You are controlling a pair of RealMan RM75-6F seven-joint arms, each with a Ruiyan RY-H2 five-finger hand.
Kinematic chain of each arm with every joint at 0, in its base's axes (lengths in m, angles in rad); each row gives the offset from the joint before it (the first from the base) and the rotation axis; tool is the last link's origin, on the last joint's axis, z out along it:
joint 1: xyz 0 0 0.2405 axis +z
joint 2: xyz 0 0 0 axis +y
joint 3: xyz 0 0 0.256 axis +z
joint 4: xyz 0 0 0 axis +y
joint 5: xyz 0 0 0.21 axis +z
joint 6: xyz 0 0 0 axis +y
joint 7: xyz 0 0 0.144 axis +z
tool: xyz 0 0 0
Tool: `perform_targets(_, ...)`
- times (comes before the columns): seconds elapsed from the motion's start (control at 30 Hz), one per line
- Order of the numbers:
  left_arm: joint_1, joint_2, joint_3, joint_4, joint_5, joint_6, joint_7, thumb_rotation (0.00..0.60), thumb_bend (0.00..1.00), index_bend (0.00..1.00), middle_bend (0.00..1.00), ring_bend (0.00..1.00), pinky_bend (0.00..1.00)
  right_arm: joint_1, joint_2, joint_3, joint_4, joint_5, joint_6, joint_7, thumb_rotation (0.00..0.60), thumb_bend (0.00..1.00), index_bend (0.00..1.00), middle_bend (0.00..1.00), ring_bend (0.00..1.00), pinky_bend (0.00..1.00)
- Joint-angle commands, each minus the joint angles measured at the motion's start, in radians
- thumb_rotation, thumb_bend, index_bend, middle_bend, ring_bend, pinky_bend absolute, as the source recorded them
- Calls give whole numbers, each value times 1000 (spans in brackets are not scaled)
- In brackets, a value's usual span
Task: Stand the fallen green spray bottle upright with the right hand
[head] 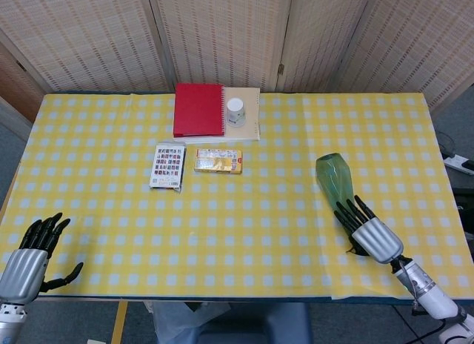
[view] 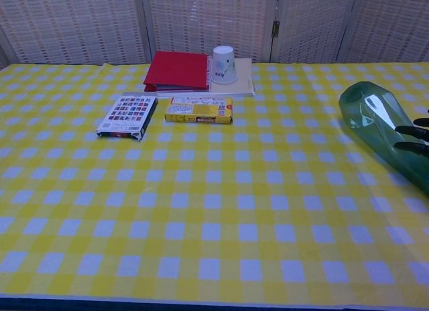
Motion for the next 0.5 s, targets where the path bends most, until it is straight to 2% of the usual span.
perform_targets(0.03, -1, 0, 0, 0, -2, -3, 1, 330, 336, 0, 0, 51, 0, 2, -15, -12, 26, -1, 3, 7, 600, 378, 0, 0, 0, 0)
perform_targets(0.5, 2, 4, 1, -3, 1, 4, -3, 329, 336, 0, 0, 52, 0, 33, -62, -33, 55, 2, -19, 2, 600, 377, 0, 0, 0, 0)
